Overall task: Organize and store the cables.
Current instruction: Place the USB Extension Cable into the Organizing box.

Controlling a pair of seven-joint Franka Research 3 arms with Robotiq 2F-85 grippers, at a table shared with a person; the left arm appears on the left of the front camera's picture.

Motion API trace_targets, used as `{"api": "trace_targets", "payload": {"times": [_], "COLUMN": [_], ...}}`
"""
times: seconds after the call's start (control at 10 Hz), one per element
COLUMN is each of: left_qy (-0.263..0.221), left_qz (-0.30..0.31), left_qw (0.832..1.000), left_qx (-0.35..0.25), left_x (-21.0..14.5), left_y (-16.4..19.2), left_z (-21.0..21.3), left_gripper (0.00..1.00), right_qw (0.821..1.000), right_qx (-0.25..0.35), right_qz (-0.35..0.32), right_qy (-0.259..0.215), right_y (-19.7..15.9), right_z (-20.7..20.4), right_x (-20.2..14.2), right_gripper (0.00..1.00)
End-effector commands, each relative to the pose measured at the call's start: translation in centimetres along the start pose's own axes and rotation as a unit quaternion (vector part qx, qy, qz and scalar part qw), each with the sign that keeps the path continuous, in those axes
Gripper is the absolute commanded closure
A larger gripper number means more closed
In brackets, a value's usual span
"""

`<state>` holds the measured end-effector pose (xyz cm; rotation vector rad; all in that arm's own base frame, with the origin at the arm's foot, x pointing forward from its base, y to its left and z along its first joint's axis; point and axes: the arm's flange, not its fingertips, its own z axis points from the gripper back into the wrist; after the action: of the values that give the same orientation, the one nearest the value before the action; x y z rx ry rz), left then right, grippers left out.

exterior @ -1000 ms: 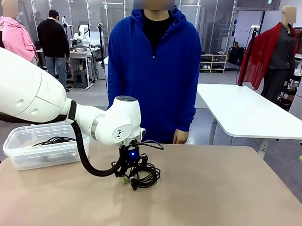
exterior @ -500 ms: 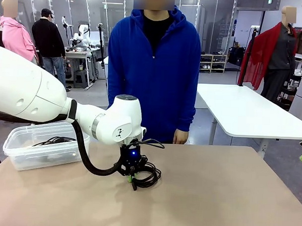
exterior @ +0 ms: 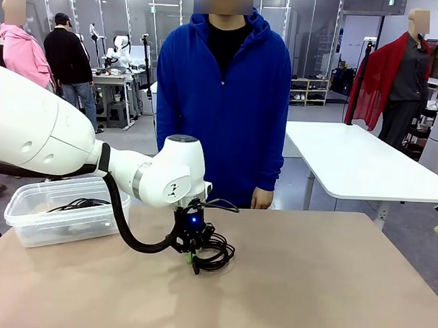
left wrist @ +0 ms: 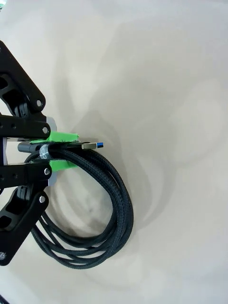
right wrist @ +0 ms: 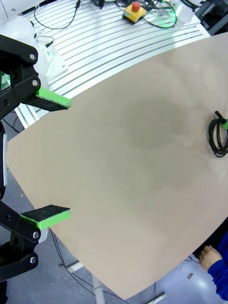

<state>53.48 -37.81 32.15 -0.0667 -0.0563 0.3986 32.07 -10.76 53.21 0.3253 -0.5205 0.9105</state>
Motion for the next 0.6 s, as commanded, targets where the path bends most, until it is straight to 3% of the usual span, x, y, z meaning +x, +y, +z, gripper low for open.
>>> {"api": "trace_targets", "payload": {"times": [0.0, 0.5], "left_qy": [0.042, 0.005], "left_qz": [-0.049, -0.073], "left_qw": [0.997, 0.997], "left_qx": [-0.04, 0.03], "left_x": [-0.5, -1.8], "left_y": [1.1, 3.2], "left_z": [3.0, 10.1], "left_gripper": [1.0, 1.0], "right_qw": [1.0, 1.0], "right_qx": [0.001, 0.001], "right_qz": [0.0, 0.0], "right_qy": [-0.003, -0.003], "right_y": [0.0, 0.0], "right_z": [-0.1, -0.1], "right_x": [0.1, 0.1], "right_gripper": [0.0, 0.0]}}
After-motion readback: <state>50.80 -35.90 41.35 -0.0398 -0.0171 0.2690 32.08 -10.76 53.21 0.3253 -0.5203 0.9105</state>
